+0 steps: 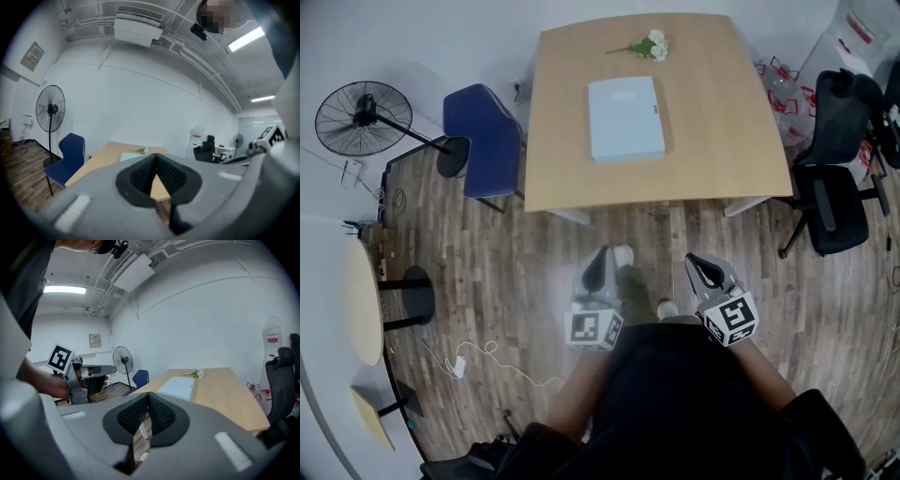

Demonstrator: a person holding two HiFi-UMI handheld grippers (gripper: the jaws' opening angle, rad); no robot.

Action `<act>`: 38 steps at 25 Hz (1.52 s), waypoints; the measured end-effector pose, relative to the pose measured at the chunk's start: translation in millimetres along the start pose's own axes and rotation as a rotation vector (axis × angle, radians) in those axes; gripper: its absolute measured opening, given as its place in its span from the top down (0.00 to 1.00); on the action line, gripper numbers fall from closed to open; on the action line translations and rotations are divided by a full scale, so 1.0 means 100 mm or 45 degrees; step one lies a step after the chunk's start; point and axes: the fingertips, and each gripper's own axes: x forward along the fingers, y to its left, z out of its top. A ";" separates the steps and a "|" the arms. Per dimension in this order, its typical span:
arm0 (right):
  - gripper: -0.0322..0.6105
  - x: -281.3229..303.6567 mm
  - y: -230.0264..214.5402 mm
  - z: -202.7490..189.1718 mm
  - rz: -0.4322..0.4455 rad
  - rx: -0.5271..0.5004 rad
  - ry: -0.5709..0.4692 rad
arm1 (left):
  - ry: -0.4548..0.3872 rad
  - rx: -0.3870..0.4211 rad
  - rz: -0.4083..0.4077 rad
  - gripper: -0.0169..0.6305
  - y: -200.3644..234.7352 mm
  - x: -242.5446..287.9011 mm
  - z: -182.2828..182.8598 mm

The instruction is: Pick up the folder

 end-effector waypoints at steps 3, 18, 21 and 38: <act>0.95 0.31 -0.18 0.09 -0.040 0.007 0.030 | 0.016 -0.013 -0.053 0.97 0.20 0.39 0.04; 0.95 2.51 -0.74 1.01 -0.084 0.024 0.099 | 0.037 -0.097 -0.103 0.97 1.83 1.77 0.51; 0.95 2.80 -0.87 1.12 -0.118 0.023 0.104 | 0.063 -0.101 -0.119 0.97 2.08 2.00 0.51; 0.94 3.51 -2.10 0.78 -0.503 0.210 0.246 | 0.349 -0.267 -0.156 0.97 2.81 3.19 -0.32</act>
